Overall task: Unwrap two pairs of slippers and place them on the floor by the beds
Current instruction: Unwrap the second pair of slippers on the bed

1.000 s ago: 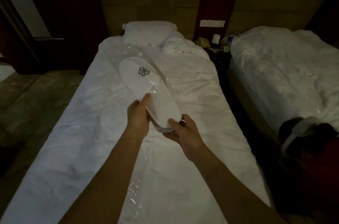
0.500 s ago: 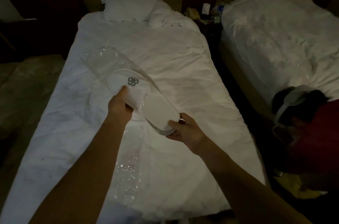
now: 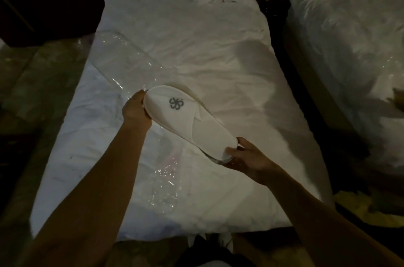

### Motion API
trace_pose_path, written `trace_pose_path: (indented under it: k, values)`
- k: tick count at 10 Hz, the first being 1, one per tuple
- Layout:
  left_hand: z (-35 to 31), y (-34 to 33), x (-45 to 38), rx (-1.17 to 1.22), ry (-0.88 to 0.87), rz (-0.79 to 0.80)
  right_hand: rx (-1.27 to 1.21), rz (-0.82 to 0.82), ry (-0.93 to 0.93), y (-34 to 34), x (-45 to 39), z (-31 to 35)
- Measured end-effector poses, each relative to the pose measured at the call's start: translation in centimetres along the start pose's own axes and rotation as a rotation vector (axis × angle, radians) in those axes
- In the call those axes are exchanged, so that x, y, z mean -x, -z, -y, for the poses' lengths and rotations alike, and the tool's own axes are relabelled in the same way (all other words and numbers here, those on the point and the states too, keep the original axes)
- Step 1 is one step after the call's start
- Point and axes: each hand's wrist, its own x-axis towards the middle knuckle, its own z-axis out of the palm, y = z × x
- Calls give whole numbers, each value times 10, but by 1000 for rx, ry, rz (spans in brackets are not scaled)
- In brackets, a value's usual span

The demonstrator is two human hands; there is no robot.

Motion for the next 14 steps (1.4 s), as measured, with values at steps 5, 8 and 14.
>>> trace_pose_path:
  k: [5, 8, 14]
  values:
    - [62, 76, -5, -234, 9, -50, -485, -37, -146, 43, 29, -71]
    - [123, 95, -10, -430, 161, 36, -427, -29, -119, 7, 16, -60]
    - [144, 73, -2, -404, 259, 118, -488, -83, -169, -42, -5, -73]
